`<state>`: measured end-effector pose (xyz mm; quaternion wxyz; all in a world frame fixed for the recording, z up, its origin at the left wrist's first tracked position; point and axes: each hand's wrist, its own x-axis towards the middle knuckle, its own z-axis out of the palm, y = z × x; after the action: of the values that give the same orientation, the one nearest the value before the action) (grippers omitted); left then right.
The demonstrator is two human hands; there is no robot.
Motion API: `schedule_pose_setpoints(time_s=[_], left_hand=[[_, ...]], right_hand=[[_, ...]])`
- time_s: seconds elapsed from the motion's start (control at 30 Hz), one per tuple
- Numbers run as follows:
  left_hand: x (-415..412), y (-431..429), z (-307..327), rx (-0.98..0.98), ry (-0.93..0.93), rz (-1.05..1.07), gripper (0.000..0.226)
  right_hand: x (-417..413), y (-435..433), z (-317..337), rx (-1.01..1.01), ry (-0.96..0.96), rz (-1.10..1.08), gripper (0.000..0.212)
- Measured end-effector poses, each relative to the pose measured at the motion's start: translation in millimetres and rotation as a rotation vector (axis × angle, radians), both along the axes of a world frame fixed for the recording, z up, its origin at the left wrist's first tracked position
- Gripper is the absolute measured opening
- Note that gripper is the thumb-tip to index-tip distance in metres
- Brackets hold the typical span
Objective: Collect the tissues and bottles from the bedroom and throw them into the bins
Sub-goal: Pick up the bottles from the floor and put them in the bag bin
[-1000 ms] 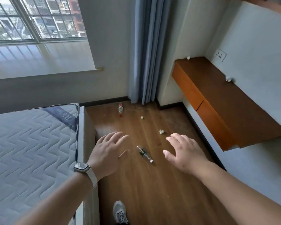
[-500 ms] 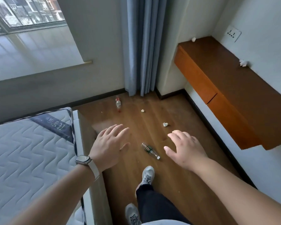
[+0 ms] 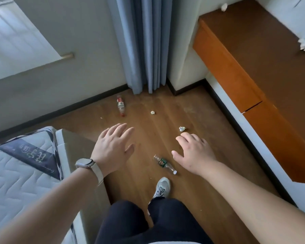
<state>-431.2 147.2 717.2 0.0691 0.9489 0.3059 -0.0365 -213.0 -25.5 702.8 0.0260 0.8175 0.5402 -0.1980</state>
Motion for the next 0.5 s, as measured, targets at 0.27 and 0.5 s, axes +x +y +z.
schedule_pose_setpoints(time_s=[0.27, 0.5], left_hand=[[47.9, 67.8, -150.9, -0.118, 0.033, 0.010, 0.052], [80.7, 133.7, -370.7, -0.107, 0.119, -0.071, 0.058]], right_hand=[[13.4, 48.5, -138.0, -0.089, 0.138, -0.075, 0.054], [23.9, 83.1, -363.0, -0.186, 0.203, -0.080, 0.060]])
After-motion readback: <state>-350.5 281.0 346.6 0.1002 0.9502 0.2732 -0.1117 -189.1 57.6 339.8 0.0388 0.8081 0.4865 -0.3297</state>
